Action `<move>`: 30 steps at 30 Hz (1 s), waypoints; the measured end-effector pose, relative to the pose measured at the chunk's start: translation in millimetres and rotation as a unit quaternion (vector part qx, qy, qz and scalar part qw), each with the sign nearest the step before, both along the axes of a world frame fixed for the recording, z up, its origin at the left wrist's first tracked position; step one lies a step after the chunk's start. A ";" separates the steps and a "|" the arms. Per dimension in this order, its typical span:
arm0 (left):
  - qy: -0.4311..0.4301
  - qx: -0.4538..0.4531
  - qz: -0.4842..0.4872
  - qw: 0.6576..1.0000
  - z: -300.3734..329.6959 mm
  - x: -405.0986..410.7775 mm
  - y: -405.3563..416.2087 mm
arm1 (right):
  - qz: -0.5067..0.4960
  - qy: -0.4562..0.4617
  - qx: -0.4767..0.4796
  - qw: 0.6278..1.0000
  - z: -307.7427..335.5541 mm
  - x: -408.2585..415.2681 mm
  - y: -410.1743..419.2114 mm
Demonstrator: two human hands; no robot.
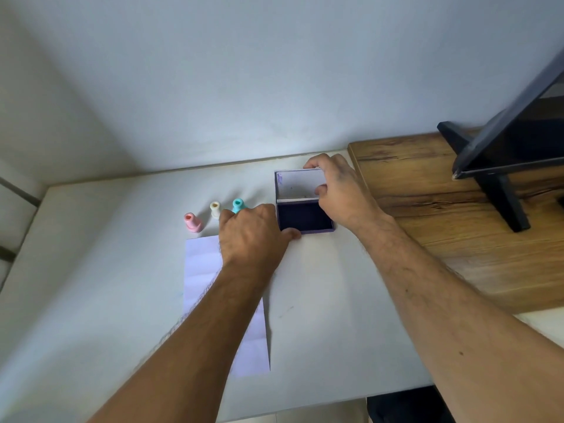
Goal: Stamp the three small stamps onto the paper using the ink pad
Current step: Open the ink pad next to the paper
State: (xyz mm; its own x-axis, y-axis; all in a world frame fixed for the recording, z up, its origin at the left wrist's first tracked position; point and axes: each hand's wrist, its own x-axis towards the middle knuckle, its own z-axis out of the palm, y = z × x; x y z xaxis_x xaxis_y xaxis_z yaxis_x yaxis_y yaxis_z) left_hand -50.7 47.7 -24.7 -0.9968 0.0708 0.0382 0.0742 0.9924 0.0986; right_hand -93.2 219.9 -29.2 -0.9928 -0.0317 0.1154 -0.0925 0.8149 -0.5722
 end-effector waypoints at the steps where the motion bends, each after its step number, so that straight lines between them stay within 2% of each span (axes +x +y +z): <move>1: -0.008 -0.001 0.003 1.000 0.4 -0.8 0.2 | -0.009 0.002 -0.001 1.000 -1.5 0.0 -1.3; 10: -0.015 0.000 0.006 1.000 2.7 1.1 1.5 | -0.024 -0.029 0.021 0.999 -5.1 0.0 -9.7; 15: -0.019 -0.023 0.006 1.000 5.0 0.8 3.7 | -0.079 -0.036 0.017 0.996 -3.3 -8.2 -4.6; 25: -0.024 -0.044 -0.006 0.999 6.4 0.5 4.7 | -0.074 -0.053 0.035 0.995 -2.4 -9.6 -7.3; 30: -0.011 -0.049 -0.010 0.999 4.9 0.6 3.5 | -0.090 -0.064 0.013 0.994 0.0 -10.5 -3.9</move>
State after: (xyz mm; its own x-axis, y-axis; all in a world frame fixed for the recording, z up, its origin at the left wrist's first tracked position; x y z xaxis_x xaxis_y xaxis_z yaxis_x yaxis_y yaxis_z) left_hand -50.1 51.1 -19.7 -0.9956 0.0931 0.0087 0.0931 0.9956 0.0034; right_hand -103.7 216.0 -29.3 -0.9890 0.1472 -0.0112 0.1292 0.8262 -0.5484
